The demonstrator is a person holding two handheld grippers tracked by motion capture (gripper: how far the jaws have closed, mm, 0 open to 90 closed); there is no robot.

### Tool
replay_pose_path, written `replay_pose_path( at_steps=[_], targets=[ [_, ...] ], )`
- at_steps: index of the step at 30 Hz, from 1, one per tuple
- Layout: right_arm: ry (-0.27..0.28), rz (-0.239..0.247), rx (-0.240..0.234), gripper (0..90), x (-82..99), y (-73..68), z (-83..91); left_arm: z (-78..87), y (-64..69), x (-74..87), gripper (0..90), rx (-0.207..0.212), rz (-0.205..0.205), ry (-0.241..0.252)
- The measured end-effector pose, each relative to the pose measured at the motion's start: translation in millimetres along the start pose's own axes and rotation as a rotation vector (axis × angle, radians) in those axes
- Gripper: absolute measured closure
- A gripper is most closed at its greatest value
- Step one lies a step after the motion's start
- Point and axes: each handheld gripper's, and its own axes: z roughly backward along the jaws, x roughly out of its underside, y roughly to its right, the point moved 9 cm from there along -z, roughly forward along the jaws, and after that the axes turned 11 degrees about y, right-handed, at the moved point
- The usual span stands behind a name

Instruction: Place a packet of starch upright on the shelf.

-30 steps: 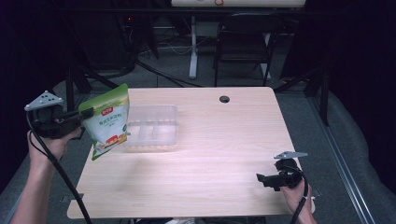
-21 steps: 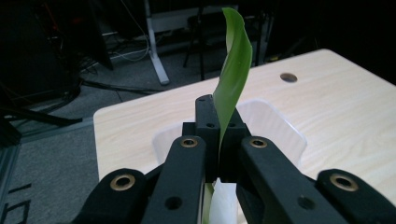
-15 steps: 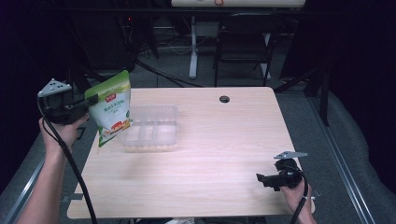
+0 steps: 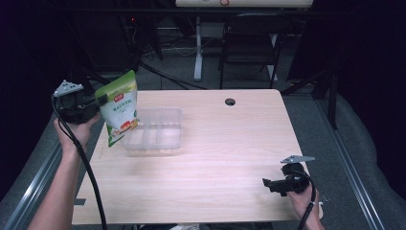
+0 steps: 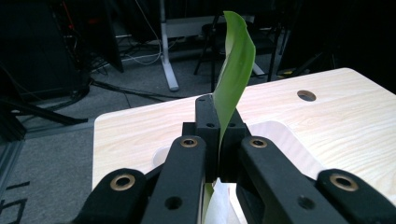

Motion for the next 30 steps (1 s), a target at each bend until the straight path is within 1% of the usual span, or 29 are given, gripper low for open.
replay_pose_path(
  at_steps=[4, 8, 10, 12, 15, 17, 20, 21, 22, 24, 26, 30],
  targets=[
    [0.003, 0.002, 0.001, 6.6, -0.6, -0.1, -0.1, -3.5, -2.4, 2.3, 90.0, -0.017, 0.019, 0.014],
    [-0.001, 0.004, -0.004, 6.6, -0.1, -1.3, 0.0, -8.5, -2.8, 5.5, 90.0, -0.017, 0.025, 0.003],
    [0.001, 0.003, -0.007, 6.6, -0.2, -2.1, -0.3, -12.3, -2.5, 7.8, 90.0, -0.025, 0.019, -0.004],
    [0.002, 0.005, -0.007, 6.6, -0.4, -2.3, -0.1, -14.7, -2.5, 9.2, 90.0, -0.027, 0.024, -0.003],
    [0.002, 0.006, -0.004, 6.6, -0.6, -2.0, 0.0, -20.2, -1.8, 12.0, 90.0, -0.027, 0.037, 0.007],
    [0.004, 0.008, -0.002, 6.6, -0.9, -1.9, 0.1, -24.6, -3.2, 14.7, 90.0, -0.036, 0.054, 0.013],
    [0.005, 0.017, 0.002, 6.6, -1.3, -1.9, 0.9, -29.7, -4.1, 17.3, 90.0, -0.043, 0.068, 0.022],
    [0.007, 0.017, 0.000, 6.6, -1.4, -2.0, 1.0, -30.6, -4.0, 18.0, 90.0, -0.050, 0.070, 0.024],
    [0.006, 0.016, 0.001, 6.6, -1.3, -1.9, 1.0, -31.5, -4.2, 18.8, 90.0, -0.059, 0.062, 0.031],
    [0.004, 0.011, -0.005, 6.6, -0.9, -2.2, 0.8, -33.2, -3.3, 20.6, 90.0, -0.061, 0.071, 0.044],
    [0.006, 0.010, -0.006, 6.6, -0.9, -2.3, 0.7, -35.2, -3.2, 23.5, 90.0, -0.071, 0.078, 0.053],
    [0.007, 0.010, -0.004, 6.6, -1.2, -2.7, 0.7, -38.7, -4.1, 28.8, 90.0, -0.082, 0.093, 0.060]
  ],
)
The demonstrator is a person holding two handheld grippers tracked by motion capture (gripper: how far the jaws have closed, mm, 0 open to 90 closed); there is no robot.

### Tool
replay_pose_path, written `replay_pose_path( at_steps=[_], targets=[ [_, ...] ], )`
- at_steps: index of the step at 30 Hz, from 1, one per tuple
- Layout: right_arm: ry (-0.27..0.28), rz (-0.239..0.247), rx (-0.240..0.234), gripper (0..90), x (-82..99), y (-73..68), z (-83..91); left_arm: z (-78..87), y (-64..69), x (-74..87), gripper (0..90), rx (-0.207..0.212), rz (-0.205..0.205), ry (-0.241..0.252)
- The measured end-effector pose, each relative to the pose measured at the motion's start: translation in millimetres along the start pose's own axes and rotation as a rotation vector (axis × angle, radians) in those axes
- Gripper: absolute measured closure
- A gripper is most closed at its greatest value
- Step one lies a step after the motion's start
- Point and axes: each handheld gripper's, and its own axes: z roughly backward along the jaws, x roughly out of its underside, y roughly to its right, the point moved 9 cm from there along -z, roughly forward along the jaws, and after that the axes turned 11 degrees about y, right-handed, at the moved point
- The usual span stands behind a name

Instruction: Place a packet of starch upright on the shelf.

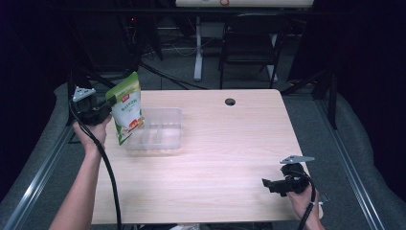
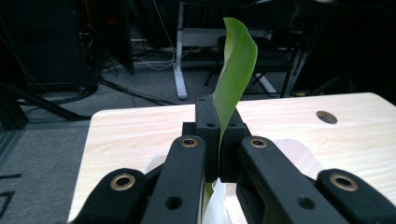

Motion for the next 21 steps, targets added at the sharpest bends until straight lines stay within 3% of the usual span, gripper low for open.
replay_pose_path(
  at_steps=[21],
  targets=[
    [-0.002, 0.000, 0.000, 6.6, 0.3, 0.2, -0.2, -15.1, 5.9, 16.9, 90.0, -0.035, 0.090, 0.048]
  ],
)
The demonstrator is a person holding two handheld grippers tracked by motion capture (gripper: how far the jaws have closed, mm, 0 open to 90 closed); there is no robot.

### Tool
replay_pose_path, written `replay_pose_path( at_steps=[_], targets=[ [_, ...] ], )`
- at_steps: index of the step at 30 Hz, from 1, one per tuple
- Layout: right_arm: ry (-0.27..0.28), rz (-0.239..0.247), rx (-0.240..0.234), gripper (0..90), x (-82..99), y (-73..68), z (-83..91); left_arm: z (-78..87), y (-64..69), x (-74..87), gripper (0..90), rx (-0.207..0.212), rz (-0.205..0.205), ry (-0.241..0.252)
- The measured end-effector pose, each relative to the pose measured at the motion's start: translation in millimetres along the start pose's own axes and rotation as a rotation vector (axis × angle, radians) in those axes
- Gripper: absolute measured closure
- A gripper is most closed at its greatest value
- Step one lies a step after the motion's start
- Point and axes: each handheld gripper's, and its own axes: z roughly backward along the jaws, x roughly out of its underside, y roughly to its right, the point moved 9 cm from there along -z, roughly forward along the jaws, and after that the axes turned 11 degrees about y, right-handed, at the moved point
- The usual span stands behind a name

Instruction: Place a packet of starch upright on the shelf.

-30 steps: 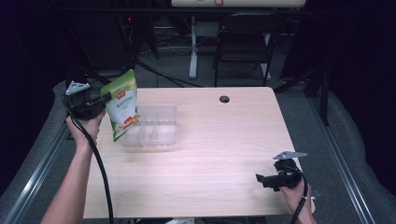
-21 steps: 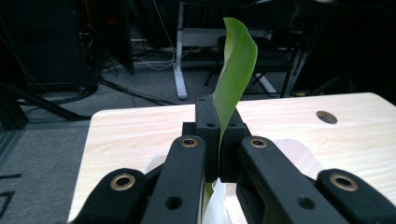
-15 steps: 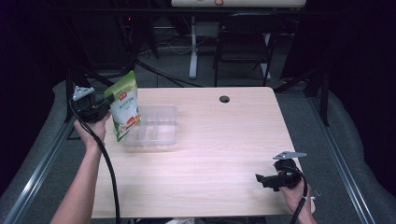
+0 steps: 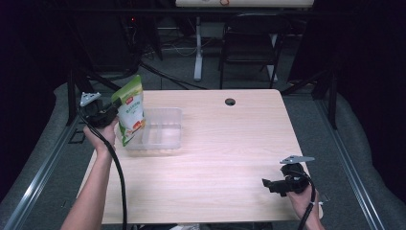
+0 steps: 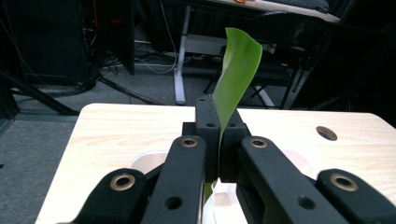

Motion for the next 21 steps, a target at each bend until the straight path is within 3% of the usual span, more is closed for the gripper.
replay_pose_path(
  at_steps=[5, 10, 16, 21],
  targets=[
    [-0.001, 0.001, -0.002, 6.6, 0.3, 0.2, 0.0, -3.0, 2.3, 1.3, 90.0, -0.003, 0.019, 0.011],
    [-0.001, 0.000, -0.003, 6.6, 0.5, 0.0, -0.2, -5.4, -4.8, 8.9, 90.0, -0.006, 0.036, -0.032],
    [-0.005, -0.001, -0.006, 6.6, 0.7, -0.7, -0.5, -6.2, -5.0, 10.5, 88.5, 0.015, -0.008, -0.073],
    [-0.005, 0.000, -0.004, 6.6, 0.8, -0.3, -0.3, -7.5, -5.5, 12.3, 75.5, 0.028, -0.055, -0.114]
  ],
)
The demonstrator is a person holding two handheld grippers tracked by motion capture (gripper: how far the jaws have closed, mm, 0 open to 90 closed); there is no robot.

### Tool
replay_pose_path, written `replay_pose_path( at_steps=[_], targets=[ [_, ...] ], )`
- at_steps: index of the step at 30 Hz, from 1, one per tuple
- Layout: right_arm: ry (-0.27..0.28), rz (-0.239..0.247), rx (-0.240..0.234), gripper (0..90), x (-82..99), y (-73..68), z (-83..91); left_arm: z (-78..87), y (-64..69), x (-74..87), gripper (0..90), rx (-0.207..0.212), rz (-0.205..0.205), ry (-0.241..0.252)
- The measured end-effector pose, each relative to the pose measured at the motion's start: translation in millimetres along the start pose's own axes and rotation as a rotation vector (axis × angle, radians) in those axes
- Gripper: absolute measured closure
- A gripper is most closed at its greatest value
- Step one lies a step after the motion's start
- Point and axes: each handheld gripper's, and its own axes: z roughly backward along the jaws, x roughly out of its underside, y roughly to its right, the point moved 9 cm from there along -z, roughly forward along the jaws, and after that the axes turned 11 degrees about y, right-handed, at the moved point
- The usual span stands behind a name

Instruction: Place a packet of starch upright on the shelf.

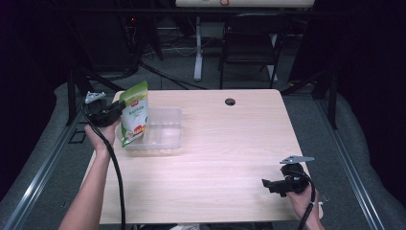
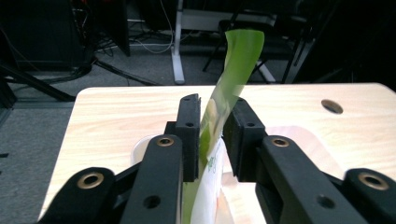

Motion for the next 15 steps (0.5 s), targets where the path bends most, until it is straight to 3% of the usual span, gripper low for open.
replay_pose_path(
  at_steps=[8, 11, 15],
  targets=[
    [-0.004, 0.000, -0.004, 6.6, 0.3, -0.6, -0.4, -3.5, -7.4, 9.5, 48.2, 0.016, -0.047, -0.095],
    [-0.005, 0.000, -0.005, 6.6, 0.4, -0.6, -0.6, -6.9, -7.8, 12.1, 42.3, 0.033, -0.056, -0.120],
    [-0.007, -0.002, -0.005, 6.6, 0.9, -0.2, -1.1, -14.3, -5.0, 16.7, 39.7, 0.058, -0.109, -0.172]
  ],
)
